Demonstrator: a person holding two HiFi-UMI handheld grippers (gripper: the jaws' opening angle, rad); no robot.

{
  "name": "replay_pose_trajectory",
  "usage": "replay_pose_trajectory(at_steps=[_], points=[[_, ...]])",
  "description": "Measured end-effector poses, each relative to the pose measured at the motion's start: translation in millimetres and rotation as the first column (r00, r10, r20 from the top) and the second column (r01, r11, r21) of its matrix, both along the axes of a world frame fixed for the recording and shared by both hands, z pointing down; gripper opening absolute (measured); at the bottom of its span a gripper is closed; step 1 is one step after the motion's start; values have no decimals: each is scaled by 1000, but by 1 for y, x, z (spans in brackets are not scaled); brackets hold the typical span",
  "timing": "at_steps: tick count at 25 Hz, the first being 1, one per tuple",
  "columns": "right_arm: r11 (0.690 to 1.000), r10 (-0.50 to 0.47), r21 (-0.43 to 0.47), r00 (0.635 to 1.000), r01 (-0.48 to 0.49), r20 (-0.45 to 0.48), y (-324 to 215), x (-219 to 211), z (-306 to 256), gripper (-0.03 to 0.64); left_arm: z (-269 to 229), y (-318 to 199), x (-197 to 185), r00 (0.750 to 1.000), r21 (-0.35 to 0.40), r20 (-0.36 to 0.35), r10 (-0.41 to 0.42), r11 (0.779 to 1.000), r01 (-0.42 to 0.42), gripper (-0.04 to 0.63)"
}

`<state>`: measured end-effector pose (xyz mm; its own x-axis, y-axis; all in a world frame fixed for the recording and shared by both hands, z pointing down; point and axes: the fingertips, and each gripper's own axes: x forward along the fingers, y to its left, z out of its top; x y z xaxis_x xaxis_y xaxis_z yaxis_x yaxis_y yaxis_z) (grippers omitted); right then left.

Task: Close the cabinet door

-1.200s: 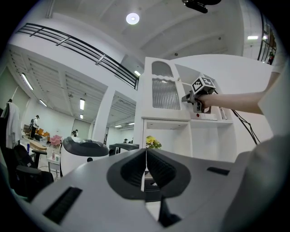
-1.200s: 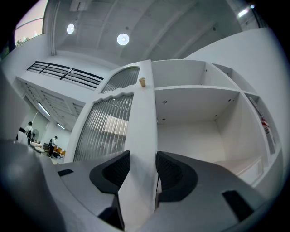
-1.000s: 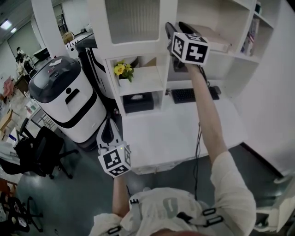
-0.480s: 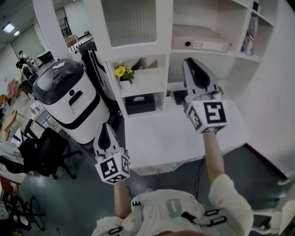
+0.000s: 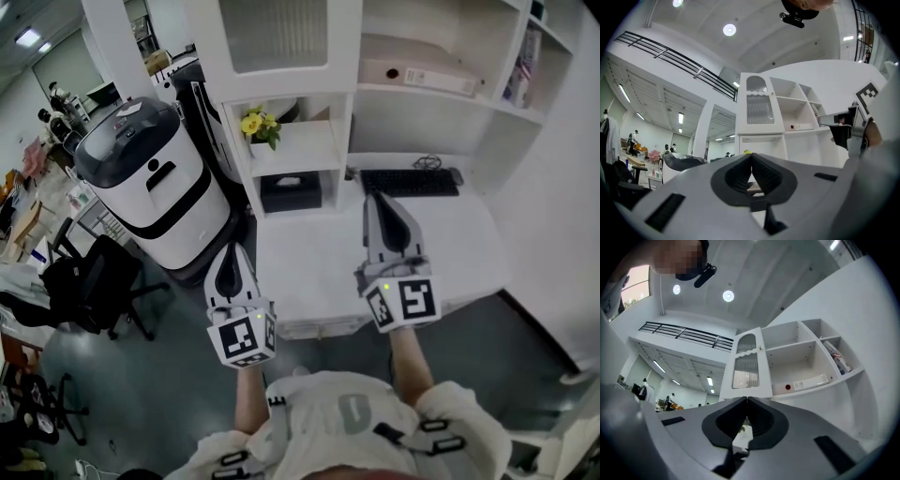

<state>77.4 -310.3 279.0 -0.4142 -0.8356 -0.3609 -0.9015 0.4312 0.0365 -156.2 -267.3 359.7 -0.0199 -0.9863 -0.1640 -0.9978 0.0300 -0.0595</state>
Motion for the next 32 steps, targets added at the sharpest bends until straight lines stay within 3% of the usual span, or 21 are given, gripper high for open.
replay_pose_trajectory(at_steps=[13,32], points=[[978,-45,-203,999,43,-5,19,-9,95,5,23,8,46,992,-29,-96,86,996,-89,5],[962,-83,-264,996,73,-27,23,-11,113,5,36,8,57,993,-90,-72,91,991,-97,5]])
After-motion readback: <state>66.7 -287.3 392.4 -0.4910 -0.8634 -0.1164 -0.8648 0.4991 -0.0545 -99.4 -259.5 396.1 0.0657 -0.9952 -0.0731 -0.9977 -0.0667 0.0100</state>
